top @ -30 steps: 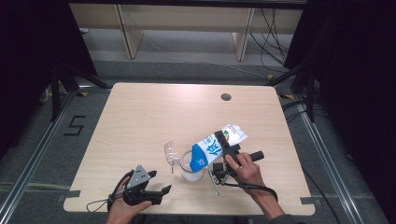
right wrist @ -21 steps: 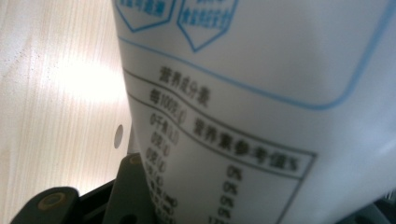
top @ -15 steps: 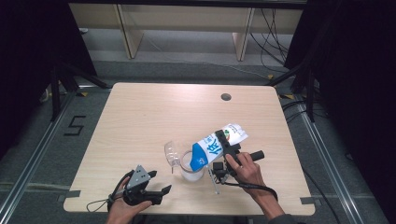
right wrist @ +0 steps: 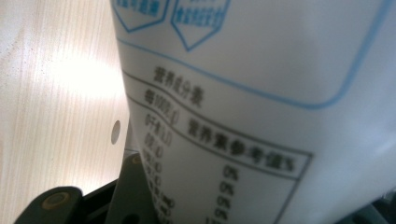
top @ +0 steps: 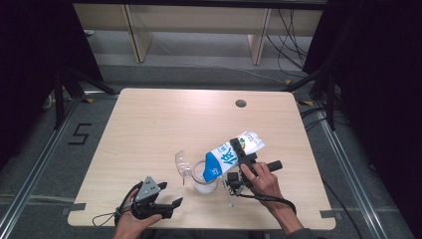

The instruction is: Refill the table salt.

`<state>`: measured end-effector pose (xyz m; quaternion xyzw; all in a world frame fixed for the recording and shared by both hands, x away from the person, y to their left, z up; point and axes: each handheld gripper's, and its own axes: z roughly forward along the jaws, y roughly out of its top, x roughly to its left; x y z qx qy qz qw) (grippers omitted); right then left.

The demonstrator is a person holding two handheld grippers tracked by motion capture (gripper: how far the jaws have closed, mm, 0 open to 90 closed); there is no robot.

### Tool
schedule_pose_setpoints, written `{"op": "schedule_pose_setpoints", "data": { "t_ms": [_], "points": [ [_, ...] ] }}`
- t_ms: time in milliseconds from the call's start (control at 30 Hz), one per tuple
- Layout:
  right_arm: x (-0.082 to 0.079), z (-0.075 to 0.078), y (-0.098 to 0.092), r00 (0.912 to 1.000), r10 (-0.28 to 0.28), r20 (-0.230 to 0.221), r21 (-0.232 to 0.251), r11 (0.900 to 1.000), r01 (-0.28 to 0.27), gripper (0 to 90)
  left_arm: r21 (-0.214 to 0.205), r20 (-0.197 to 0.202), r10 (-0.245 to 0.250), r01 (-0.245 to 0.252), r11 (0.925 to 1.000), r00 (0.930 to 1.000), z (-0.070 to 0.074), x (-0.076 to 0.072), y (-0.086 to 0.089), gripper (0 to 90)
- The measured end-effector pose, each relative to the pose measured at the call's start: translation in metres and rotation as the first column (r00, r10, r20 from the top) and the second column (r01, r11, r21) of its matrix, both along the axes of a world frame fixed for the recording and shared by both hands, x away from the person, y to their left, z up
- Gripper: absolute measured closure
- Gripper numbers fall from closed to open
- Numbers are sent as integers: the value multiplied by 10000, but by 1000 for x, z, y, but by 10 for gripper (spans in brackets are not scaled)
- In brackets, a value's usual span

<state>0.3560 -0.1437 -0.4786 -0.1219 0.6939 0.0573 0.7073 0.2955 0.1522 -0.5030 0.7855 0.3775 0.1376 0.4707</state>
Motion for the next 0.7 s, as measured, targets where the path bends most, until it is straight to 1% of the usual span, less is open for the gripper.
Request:
{"op": "schedule_pose_setpoints", "data": {
  "t_ms": [33, 67, 100, 133, 167, 233, 267, 300, 333, 400, 433, 500, 700],
  "points": [
    [0, 0, 0, 10000, 22, -12, -28, 10000, -22, 586, 1, 7, -5, 5, 10000, 10000, 0, 0, 0, 222],
    [-1, 1, 0, 9999, -146, -46, -59, 9999, 145, 587, -10, -1, 4, -4, 10000, 10000, 0, 0, 0, 222],
    [1, 1, 0, 9999, 97, 32, -97, 9999, -96, 588, -8, -6, 8, -8, 10000, 10000, 0, 0, 0, 222],
    [2, 1, 0, 9999, 114, 34, -139, 9998, -114, 589, -7, -6, 9, -9, 10000, 10000, 0, 0, 0, 222],
    [2, 0, 0, 9999, 149, 42, -45, 9999, -149, 589, 115, 143, -122, 121, 9999, 9998, 0, 1, 1, 222],
    [2, 1, 0, 9999, 141, 51, -95, 9999, -140, 590, 92, 110, -92, 91, 9999, 9999, 0, 1, 1, 222],
    [3, 4, 0, 9994, 267, 210, -527, 9983, -255, 590, 104, 118, -106, 105, 9999, 9999, 0, 1, 1, 222],
    [3, 2, 0, 9997, 230, 104, -198, 9995, -228, 591, 104, 118, -106, 105, 9999, 9999, 0, 1, 1, 222],
    [2, 1, 0, 9999, 126, 32, -35, 9999, -126, 592, 91, 118, -101, 100, 9999, 9999, 0, 1, 1, 222],
    [1, 1, 0, 10000, 84, 39, -129, 9999, -84, 597, 5, 14, 9, -9, 10000, 10000, 0, 0, 0, 222],
    [1, 1, 0, 10000, 26, 11, -90, 10000, -26, 598, -5, 9, 17, -16, 10000, 10000, 0, 0, 0, 222],
    [2, 1, 0, 9999, 137, 45, -52, 9999, -137, 600, -17, -1, 6, -6, 10000, 10000, 0, 0, 0, 222],
    [2, 1, 0, 9999, 151, 40, -56, 9999, -151, 604, 55, 64, -18, 18, 10000, 10000, 0, 0, 1, 222]
  ]
}}
